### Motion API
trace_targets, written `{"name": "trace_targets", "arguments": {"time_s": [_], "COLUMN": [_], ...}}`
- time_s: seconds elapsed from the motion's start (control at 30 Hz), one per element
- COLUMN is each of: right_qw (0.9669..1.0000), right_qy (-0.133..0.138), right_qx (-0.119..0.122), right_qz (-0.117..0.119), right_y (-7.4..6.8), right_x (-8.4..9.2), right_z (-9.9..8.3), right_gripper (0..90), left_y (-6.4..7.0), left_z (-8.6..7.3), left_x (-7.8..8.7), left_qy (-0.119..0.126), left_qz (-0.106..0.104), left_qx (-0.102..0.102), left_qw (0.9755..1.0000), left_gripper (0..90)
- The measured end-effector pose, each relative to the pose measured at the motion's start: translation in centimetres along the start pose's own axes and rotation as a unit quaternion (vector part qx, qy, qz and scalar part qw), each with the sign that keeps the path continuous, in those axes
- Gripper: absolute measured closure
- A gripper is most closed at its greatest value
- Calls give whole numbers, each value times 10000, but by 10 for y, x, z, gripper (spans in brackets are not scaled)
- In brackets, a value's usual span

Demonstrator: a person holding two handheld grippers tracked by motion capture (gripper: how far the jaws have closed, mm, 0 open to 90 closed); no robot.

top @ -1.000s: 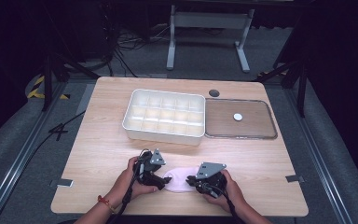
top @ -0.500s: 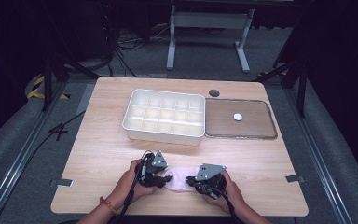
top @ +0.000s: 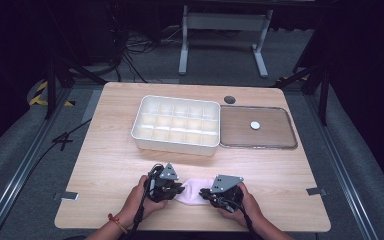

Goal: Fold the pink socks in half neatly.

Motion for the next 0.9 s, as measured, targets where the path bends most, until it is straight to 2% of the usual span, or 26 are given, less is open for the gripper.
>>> {"name": "trace_targets", "arguments": {"time_s": [0.2,0.3,0.37,0.47,0.5,0.57,0.6,0.73,0.8,0.9], "right_qw": [9999,9999,9998,9998,9998,9998,9997,9997,9997,9997], "right_qy": [79,80,81,62,48,31,23,13,-1,2], "right_qx": [-74,-124,-157,-137,-153,-130,-149,-154,-119,-127], "right_qz": [11,14,46,111,135,154,170,201,206,210], "right_y": [2,3,4,6,7,8,8,10,10,11], "right_x": [-3,-4,-7,-13,-15,-16,-18,-24,-27,-31], "right_z": [2,4,7,12,14,16,17,23,26,30], "right_gripper": [844,844,846,847,847,847,847,847,847,847], "left_y": [1,1,-1,-5,-7,-9,-9,-8,-10,-11], "left_z": [8,11,13,15,16,16,17,21,20,20], "left_x": [7,9,11,15,16,16,16,16,16,16], "left_qy": [229,317,369,479,518,503,541,640,596,585], "left_qz": [-11,0,43,48,49,119,96,63,106,136], "left_qx": [11,106,2,133,108,107,164,188,86,130], "left_qw": [9997,9994,9993,9988,9986,9986,9984,9978,9981,9981], "left_gripper": [825,823,823,823,823,823,823,822,822,820]}}
Point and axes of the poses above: each handheld gripper's, and its own axes: x roughly backward along the jaws, z roughly out of its top, y roughly to its right, the point moved 10 cm from there along -x, roughly forward along the jaws, and after that the axes turned 14 degrees about z, right-handed, at the moved point
